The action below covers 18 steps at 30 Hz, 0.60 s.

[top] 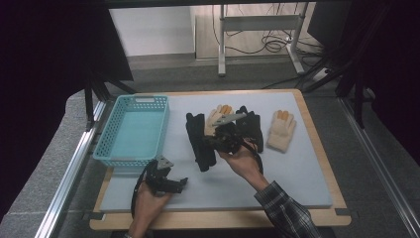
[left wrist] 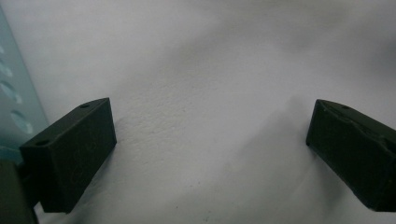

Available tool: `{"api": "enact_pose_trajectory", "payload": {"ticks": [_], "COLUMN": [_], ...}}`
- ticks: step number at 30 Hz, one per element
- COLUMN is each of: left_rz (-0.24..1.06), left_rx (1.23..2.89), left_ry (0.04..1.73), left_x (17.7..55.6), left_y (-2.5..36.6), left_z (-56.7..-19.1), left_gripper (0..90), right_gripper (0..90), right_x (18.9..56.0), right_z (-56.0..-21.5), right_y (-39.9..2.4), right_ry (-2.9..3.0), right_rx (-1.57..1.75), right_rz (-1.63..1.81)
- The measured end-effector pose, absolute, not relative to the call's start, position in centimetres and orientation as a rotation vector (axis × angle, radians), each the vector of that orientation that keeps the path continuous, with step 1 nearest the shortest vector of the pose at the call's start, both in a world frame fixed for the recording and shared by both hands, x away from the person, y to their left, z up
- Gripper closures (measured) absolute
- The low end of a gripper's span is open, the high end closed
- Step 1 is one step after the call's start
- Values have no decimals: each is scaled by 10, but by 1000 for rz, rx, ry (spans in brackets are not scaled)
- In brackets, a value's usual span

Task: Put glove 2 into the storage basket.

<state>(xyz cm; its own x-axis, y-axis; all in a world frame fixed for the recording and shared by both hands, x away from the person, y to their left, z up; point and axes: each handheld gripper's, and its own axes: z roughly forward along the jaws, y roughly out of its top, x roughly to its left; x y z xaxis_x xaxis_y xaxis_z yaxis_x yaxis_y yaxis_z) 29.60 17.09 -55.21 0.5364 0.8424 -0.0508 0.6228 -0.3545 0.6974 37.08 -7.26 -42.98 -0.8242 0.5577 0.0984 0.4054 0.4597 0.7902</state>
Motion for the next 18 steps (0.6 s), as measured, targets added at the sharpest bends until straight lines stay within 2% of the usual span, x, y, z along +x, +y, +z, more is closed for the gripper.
{"api": "enact_pose_trajectory", "payload": {"ticks": [5,16,18], "left_rz": [415,419,419], "left_rx": [2099,2101,2101], "left_ry": [1183,1181,1181], "left_x": [296,296,296], "left_y": [171,171,171], "left_z": [-552,-552,-552], "left_gripper": [18,18,18], "right_gripper": [859,838,731], "right_x": [341,317,313], "right_z": [-442,-492,-495], "right_y": [-99,-152,-164], "right_ry": [2556,2542,2508], "right_rx": [858,1010,990], "right_rz": [1282,1180,1129]}}
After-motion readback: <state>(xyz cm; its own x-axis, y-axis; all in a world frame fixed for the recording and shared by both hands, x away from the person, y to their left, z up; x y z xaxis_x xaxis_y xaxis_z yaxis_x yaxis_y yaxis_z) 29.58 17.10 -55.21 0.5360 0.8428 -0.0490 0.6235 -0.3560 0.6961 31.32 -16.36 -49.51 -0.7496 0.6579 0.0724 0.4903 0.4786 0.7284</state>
